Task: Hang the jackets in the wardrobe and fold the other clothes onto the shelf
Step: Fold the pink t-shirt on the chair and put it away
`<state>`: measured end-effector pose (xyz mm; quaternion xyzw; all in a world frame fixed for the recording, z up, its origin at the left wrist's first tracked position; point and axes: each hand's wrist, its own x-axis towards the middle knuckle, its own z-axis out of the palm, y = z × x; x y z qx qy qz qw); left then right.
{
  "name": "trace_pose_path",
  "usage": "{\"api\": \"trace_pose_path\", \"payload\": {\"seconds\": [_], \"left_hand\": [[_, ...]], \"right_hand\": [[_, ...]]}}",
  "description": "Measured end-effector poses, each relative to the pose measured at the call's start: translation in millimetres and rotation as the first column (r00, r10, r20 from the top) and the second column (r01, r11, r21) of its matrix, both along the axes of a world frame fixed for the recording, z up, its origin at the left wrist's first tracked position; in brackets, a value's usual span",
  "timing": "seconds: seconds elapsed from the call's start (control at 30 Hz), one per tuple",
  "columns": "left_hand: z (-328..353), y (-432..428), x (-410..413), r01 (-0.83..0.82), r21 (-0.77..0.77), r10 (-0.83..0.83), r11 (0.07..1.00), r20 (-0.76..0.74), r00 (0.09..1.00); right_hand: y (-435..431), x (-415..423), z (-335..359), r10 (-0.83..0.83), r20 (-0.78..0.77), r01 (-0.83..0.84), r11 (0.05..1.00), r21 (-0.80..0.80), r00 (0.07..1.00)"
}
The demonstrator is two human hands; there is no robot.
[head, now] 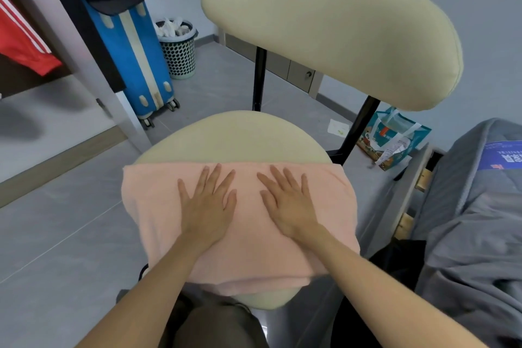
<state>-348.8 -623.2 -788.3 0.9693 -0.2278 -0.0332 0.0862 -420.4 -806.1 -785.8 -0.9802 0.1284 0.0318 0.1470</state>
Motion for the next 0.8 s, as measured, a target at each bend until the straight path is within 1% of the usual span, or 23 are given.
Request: {"api": "trace_pose_path", "payload": {"seconds": [0.03,0.07,0.13,0.17,0.23,0.3,0.37,0.4,0.47,0.5,0.53,0.57,0.6,0.63,0.7,0.8], "left_hand": [[-1,3,5,-0.020,0.000,0.020,1.000,0.000,1.000],[-1,6,10,-0.039,0.004,0.039,0.999,0.004,0.999],[-3,13,21,-0.081,0.007,0.081,0.997,0.004,0.997],[-3,16,25,-0.099,-0.003,0.099,0.995,-0.003,0.995],[-3,19,29,-0.112,-0.018,0.111,0.994,-0.015,0.994],[-2,18,28,-0.106,0.005,0.106,0.994,-0.026,0.994],[2,17,28,-0.095,0.036,0.097,0.995,-0.062,0.993],[5,17,29,-0.084,0.039,0.087,0.996,-0.085,0.993],[14,19,32,-0.051,0.034,0.054,0.998,-0.112,0.992],[18,21,34,-0.023,0.039,0.027,0.999,-0.105,0.994],[23,22,35,0.012,0.048,-0.008,0.999,-0.096,0.995],[27,22,37,0.050,0.052,-0.044,0.997,-0.098,0.994],[32,22,39,0.082,0.050,-0.076,0.995,-0.114,0.991],[35,20,41,0.105,0.043,-0.098,0.994,-0.139,0.985],[41,16,44,0.131,0.026,-0.124,0.991,-0.188,0.974],[45,12,47,0.137,-0.001,-0.134,0.991,-0.215,0.967]], "right_hand": [[-13,2,-2,-0.056,-0.014,0.056,0.998,0.000,0.998],[-27,1,-4,-0.152,-0.028,0.152,0.988,0.002,0.988],[-49,-5,-7,-0.364,-0.059,0.366,0.929,0.045,0.930],[-57,-9,-8,-0.432,-0.079,0.438,0.895,0.083,0.898],[-65,-16,-6,-0.487,-0.118,0.501,0.853,0.149,0.865],[-63,-22,-1,-0.477,-0.135,0.492,0.861,0.129,0.869],[-52,-27,7,-0.407,-0.096,0.413,0.909,0.048,0.908],[-43,-30,13,-0.343,-0.059,0.345,0.938,0.033,0.938],[-21,-39,26,-0.156,-0.005,0.156,0.986,0.063,0.988],[-10,-44,33,-0.034,0.006,0.033,0.996,0.088,0.999],[1,-50,40,0.105,0.001,-0.105,0.989,0.106,0.994],[12,-56,46,0.242,-0.023,-0.238,0.965,0.112,0.970],[21,-60,51,0.359,-0.061,-0.352,0.930,0.109,0.931],[29,-64,54,0.443,-0.101,-0.433,0.896,0.100,0.891],[42,-70,56,0.516,-0.160,-0.511,0.856,0.074,0.841],[51,-78,54,0.552,-0.231,-0.566,0.824,0.005,0.802]]}}
